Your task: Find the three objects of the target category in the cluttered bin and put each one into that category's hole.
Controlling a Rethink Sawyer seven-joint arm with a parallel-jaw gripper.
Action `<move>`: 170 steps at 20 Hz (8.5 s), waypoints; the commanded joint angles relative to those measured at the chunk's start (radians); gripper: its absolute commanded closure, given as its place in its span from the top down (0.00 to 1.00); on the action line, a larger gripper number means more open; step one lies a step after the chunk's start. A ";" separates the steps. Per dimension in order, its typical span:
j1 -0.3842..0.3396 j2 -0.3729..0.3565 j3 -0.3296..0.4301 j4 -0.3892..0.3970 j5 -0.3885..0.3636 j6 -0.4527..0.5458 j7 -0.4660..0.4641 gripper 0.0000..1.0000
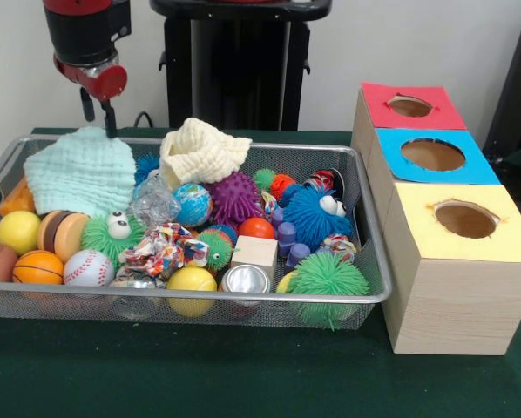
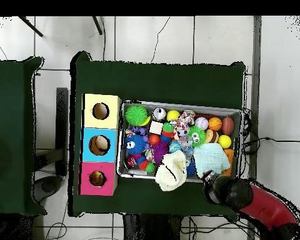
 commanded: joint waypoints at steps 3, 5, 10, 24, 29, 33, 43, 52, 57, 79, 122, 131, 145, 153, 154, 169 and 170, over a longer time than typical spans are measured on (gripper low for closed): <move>-0.060 -0.048 0.121 -0.058 0.008 0.154 -0.114 1.00; -0.065 -0.049 0.125 -0.066 0.004 0.163 -0.115 1.00; -0.074 -0.028 0.133 -0.092 -0.014 0.154 -0.115 1.00; -0.135 -0.137 0.140 0.022 -0.019 0.154 -0.134 1.00; -0.170 -0.229 0.143 0.095 -0.003 0.187 -0.148 1.00; -0.185 -0.256 0.147 0.119 -0.007 0.189 -0.148 1.00; -0.131 -0.103 0.242 -0.170 -0.027 0.310 -0.196 1.00; -0.129 -0.090 0.272 -0.191 -0.025 0.333 -0.177 1.00; -0.145 -0.063 0.299 -0.241 -0.034 0.360 -0.212 1.00; -0.044 0.042 0.298 -0.368 -0.085 0.317 -0.116 1.00; 0.014 0.245 0.230 -0.474 -0.142 0.145 -0.048 1.00; -0.012 0.099 0.229 -0.323 -0.120 0.200 -0.072 1.00; -0.090 0.023 0.273 -0.244 -0.138 0.219 -0.139 1.00; -0.083 0.131 0.317 -0.391 -0.161 0.209 -0.180 1.00; -0.084 0.142 0.324 -0.409 -0.163 0.211 -0.189 1.00; -0.077 0.183 0.373 -0.524 -0.166 0.283 -0.245 1.00; -0.077 0.181 0.371 -0.518 -0.165 0.283 -0.239 1.00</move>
